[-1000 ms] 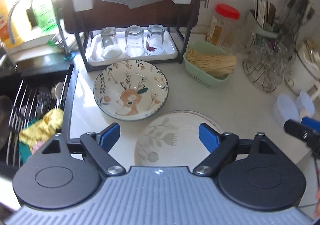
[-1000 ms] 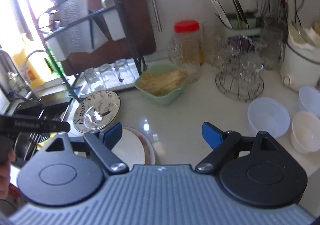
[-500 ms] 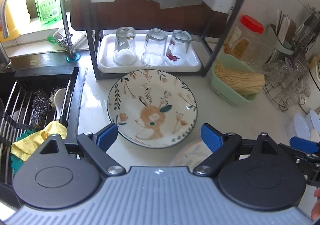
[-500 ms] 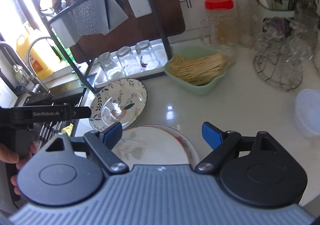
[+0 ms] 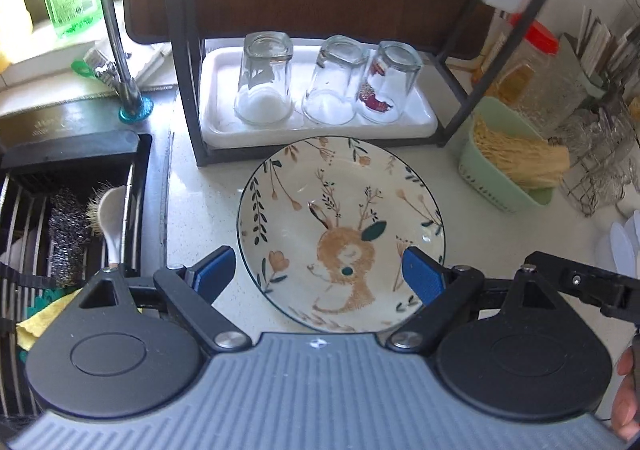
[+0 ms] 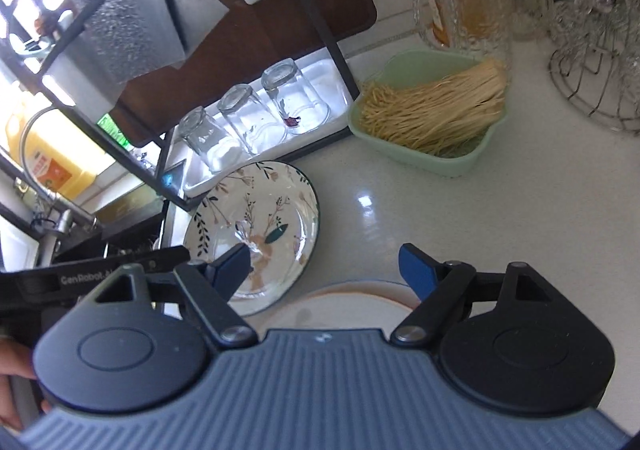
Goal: Organize plates and bowls
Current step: 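Close the right gripper on the rim of the deer-print plate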
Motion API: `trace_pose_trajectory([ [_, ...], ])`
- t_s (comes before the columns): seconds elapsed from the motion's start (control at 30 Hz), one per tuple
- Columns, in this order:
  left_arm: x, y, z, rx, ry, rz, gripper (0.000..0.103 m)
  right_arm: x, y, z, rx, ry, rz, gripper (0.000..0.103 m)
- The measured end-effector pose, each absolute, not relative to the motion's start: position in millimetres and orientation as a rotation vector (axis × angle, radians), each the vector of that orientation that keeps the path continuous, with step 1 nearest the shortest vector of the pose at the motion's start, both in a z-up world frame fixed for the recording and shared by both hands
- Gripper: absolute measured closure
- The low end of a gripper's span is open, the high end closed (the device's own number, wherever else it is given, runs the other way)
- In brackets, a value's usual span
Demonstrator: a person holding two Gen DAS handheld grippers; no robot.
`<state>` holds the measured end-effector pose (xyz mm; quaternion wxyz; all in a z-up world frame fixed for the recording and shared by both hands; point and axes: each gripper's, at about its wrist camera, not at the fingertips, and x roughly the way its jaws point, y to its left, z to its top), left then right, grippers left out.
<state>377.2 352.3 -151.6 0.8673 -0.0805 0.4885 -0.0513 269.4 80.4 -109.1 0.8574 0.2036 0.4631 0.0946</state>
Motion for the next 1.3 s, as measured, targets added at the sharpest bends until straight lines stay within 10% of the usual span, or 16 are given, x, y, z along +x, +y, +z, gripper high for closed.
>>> trace_pose_trajectory([
  [0.6,421,376,-190,-0.153,1.073,-0.150,0.012,322,116,-152,0.421,1.094,0.165,0.052],
  [1.07,442,374,-221,-0.123,1.104,-0.208,0.048,348,125,-185,0.476,1.162,0.119,0.083],
  [1.3,453,381,-223,-0.149,1.105,-0.241,0.049,348,126,-193,0.535,1.151,0.119,0.084],
])
